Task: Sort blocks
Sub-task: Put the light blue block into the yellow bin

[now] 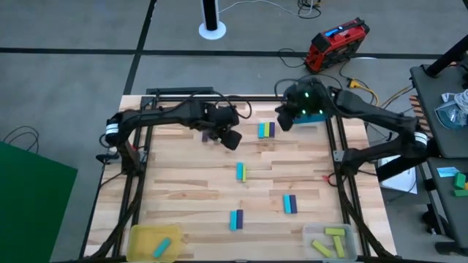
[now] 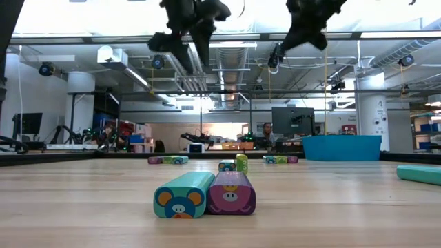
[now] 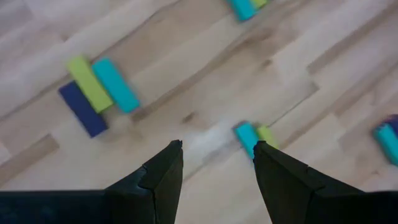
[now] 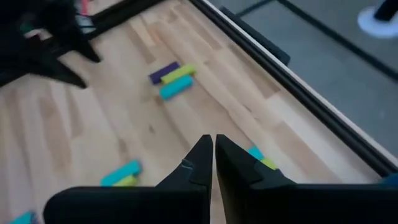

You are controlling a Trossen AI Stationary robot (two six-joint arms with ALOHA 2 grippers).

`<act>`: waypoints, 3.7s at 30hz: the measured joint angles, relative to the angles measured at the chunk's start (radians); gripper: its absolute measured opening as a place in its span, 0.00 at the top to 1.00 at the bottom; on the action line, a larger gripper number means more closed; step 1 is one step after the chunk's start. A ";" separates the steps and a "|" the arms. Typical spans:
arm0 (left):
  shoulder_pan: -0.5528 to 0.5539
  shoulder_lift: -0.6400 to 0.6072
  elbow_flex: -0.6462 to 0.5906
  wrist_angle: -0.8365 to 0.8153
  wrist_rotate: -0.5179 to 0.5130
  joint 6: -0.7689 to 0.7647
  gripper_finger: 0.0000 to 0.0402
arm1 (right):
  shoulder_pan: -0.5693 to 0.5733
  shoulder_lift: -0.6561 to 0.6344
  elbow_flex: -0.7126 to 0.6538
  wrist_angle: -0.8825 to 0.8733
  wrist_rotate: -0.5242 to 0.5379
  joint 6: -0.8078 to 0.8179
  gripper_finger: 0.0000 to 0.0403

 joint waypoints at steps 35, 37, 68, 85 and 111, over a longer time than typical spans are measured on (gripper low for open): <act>-0.089 -0.005 -0.291 0.306 0.198 0.595 0.64 | -0.267 0.182 0.094 0.150 -0.130 -0.014 0.97; -0.077 -0.005 -0.315 0.330 0.195 0.635 0.75 | -0.267 0.176 0.094 0.150 -0.130 -0.013 0.97; -0.107 0.000 -0.567 0.801 0.062 -0.201 1.00 | -0.267 0.133 0.089 -0.083 -0.121 0.016 0.97; -0.142 0.138 -0.487 0.766 0.054 -0.178 1.00 | -0.262 0.133 0.089 -0.083 -0.120 0.040 0.97; -0.149 0.139 -0.356 0.321 0.135 -0.108 1.00 | -0.262 0.132 0.088 -0.083 -0.120 0.036 0.97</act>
